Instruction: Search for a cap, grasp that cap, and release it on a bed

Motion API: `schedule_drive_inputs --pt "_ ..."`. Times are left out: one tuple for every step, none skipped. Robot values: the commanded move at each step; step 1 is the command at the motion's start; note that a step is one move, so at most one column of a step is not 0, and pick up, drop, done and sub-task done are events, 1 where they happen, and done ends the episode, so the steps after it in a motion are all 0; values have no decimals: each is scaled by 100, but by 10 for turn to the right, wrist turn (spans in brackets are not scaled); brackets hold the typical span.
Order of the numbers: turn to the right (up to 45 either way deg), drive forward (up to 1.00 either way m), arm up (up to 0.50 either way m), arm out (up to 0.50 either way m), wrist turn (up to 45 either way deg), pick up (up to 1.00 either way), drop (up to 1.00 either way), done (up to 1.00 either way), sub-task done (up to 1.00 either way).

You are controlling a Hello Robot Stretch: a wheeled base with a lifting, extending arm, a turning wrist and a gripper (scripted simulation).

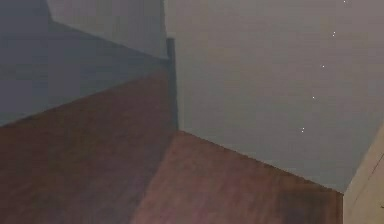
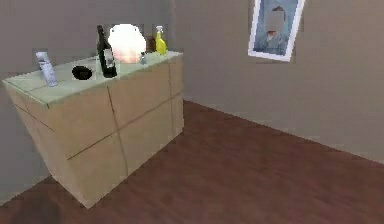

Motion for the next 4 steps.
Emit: schedule_drive_inputs --pt "0 65 0 0 0 0 0 0 0" --pt "-330 0 0 0 0 0 0 0 0" --pt "0 100 0 0 0 0 0 0 0" --pt "-30 0 0 0 0 0 0 0 0"
